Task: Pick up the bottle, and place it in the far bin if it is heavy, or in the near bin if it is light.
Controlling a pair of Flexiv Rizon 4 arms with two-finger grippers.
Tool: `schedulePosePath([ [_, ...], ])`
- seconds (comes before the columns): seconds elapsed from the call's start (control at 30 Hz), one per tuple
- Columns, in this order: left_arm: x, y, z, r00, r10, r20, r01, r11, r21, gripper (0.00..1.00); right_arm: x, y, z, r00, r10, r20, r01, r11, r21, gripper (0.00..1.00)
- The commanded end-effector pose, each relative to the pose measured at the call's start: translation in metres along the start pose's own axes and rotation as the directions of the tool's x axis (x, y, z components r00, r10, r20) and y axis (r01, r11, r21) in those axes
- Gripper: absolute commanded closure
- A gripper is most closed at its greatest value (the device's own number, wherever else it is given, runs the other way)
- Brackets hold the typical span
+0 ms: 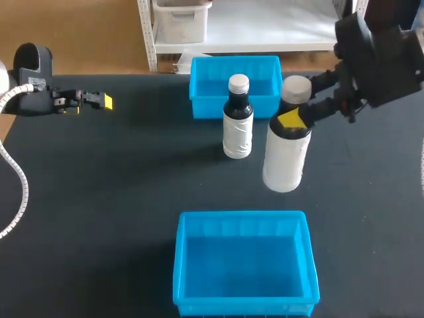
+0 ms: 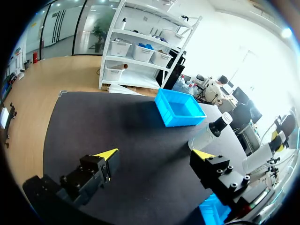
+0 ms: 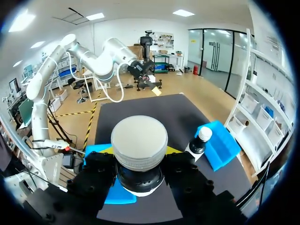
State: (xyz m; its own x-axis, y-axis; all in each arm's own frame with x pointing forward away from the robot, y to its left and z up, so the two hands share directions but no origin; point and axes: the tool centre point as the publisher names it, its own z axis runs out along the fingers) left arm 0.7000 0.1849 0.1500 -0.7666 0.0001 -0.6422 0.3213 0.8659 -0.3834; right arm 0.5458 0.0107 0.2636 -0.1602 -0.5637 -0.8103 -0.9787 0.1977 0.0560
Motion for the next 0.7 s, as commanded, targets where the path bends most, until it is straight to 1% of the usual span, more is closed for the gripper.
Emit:
schedulePosePath([
  [0.03, 0.000, 0.000, 0.000, 1.000, 0.000, 0.000, 0.000, 1.000, 0.000, 0.00, -0.007, 0.012, 0.002, 1.000, -0.007, 0.000, 0.007, 1.000, -0.019, 1.00],
  [0.3, 0.000, 0.000, 0.000, 1.000, 0.000, 0.000, 0.000, 1.000, 0.000, 0.00, -0.014, 0.040, 0.014, 1.000, -0.023, 0.020, 0.025, 0.997, -0.078, 1.00],
  [0.7, 0.000, 0.000, 0.000, 1.000, 0.000, 0.000, 0.000, 1.000, 0.000, 0.00, -0.010, 0.070, 0.040, 0.998, -0.058, 0.036, 0.063, 0.987, -0.150, 1.00],
])
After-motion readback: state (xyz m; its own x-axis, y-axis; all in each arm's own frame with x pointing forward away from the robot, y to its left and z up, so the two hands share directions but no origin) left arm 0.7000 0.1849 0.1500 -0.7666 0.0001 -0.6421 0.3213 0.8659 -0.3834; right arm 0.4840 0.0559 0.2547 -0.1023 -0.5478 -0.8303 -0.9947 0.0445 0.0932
